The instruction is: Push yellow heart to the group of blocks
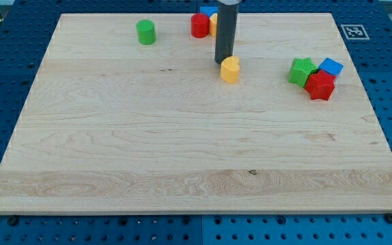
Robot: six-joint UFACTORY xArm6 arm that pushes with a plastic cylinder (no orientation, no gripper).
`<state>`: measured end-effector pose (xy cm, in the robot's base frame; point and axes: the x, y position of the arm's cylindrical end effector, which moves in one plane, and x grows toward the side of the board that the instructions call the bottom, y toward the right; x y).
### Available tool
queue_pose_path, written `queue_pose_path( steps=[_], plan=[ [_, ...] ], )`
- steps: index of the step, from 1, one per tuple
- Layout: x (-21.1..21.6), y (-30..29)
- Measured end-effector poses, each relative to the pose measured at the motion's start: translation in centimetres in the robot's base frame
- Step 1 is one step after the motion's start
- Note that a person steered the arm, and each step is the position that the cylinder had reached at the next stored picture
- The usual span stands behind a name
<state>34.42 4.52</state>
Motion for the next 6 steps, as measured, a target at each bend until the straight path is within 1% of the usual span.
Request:
queue_pose_path(
  steps=[1, 2, 3, 4, 5, 6],
  plan=[
    [0.8, -3.0],
    [3.1, -3.0],
    [3.8, -0.1],
    [2.7, 1.3],
    [0.8, 0.5],
    [2.4, 3.5]
  ],
)
